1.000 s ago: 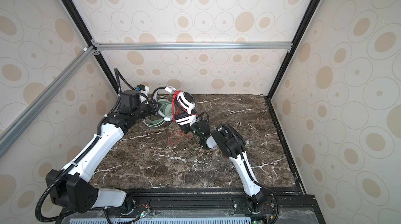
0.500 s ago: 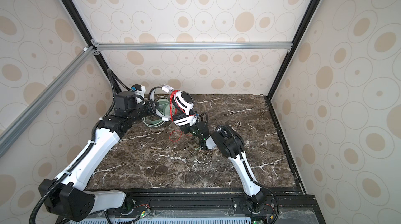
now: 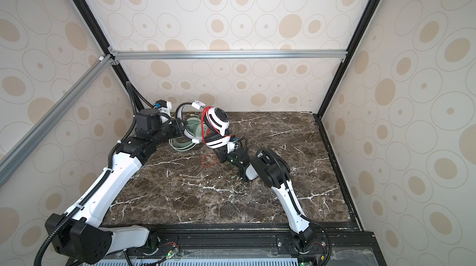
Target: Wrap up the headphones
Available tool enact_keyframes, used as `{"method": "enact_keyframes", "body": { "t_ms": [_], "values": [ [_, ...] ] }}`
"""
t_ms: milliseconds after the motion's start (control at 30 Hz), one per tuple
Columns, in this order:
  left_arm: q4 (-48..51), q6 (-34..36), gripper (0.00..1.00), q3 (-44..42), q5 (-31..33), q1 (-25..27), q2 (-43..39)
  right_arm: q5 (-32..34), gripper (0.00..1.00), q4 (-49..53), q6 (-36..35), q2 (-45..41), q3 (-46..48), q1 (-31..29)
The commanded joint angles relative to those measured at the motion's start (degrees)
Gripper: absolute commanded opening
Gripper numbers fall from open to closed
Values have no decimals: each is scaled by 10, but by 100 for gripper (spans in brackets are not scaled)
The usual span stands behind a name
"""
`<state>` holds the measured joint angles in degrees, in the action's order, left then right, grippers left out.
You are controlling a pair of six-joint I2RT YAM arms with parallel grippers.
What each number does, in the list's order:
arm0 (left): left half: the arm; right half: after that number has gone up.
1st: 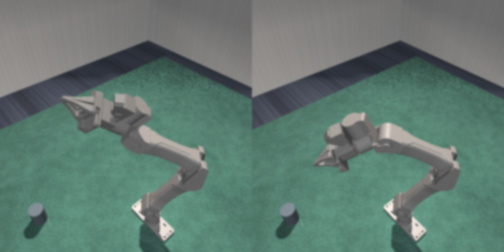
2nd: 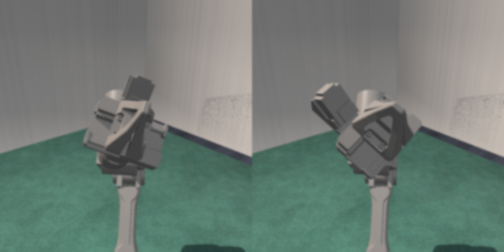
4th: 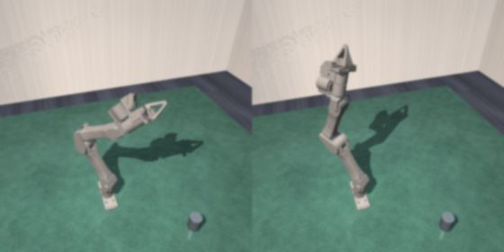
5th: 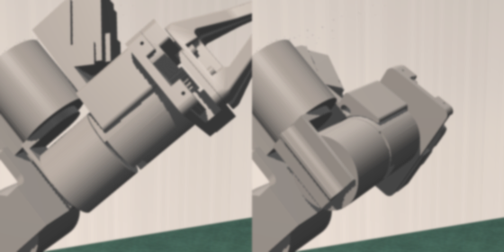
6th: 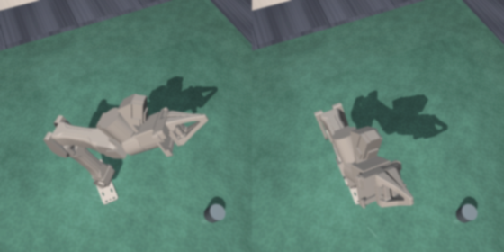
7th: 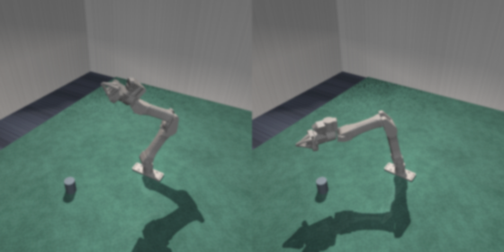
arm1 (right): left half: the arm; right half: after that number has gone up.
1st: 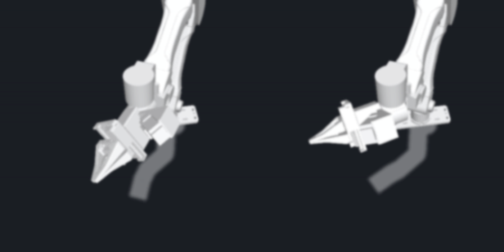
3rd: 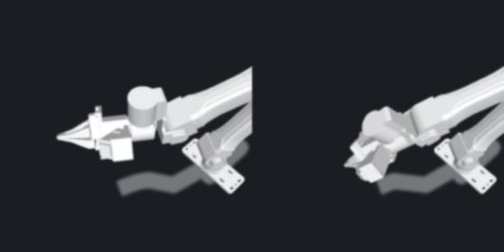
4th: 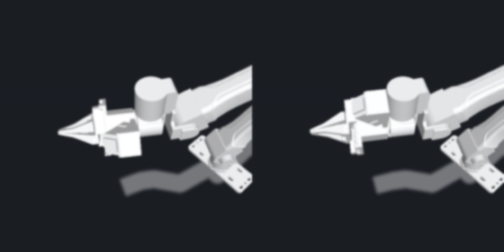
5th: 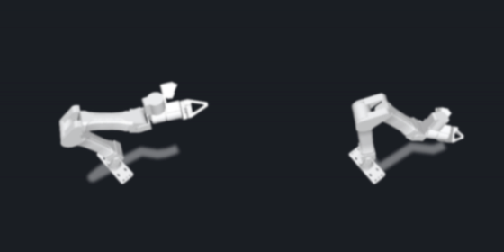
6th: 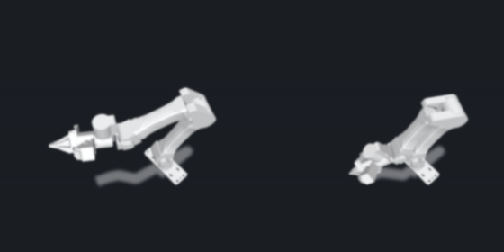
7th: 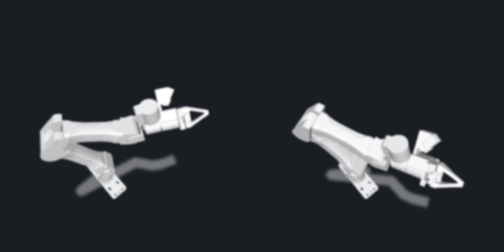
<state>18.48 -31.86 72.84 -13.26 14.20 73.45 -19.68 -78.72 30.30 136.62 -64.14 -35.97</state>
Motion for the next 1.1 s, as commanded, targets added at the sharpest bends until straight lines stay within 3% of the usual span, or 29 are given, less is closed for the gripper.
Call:
{"method": "enact_keyframes", "body": {
  "t_ms": [0,100,300,400,467,567,667,767,900,1000,1067],
  "values": [
    [-43,-14,0,13,-3,-4,-26,-11,7,-21,-3,-40,19,-2],
    [-39,-12,0,13,4,-5,-24,-8,0,-21,-7,-69,60,-2],
    [-40,-13,0,11,19,-6,-27,-3,0,27,-72,-183,187,-6],
    [-41,-15,0,9,20,-6,-27,27,0,149,-170,-299,246,-21],
    [-41,-15,0,10,17,-7,-25,88,0,280,-266,-402,266,-41],
    [-44,-19,0,8,11,-8,-24,198,0,520,-397,-532,222,-62],
    [-45,-22,0,7,5,-9,-27,256,0,600,-464,-612,191,-65],
    [-49,-22,0,7,1,-9,-31,277,0,652,-487,-639,159,-64],
    [-56,-21,0,2,4,-9,-45,279,0,721,-458,-607,131,-64],
    [-57,-20,0,1,8,-9,-51,288,0,726,-439,-593,144,-64],
    [-56,-19,0,1,11,-9,-52,327,0,691,-466,-611,164,-63]
  ]
}}
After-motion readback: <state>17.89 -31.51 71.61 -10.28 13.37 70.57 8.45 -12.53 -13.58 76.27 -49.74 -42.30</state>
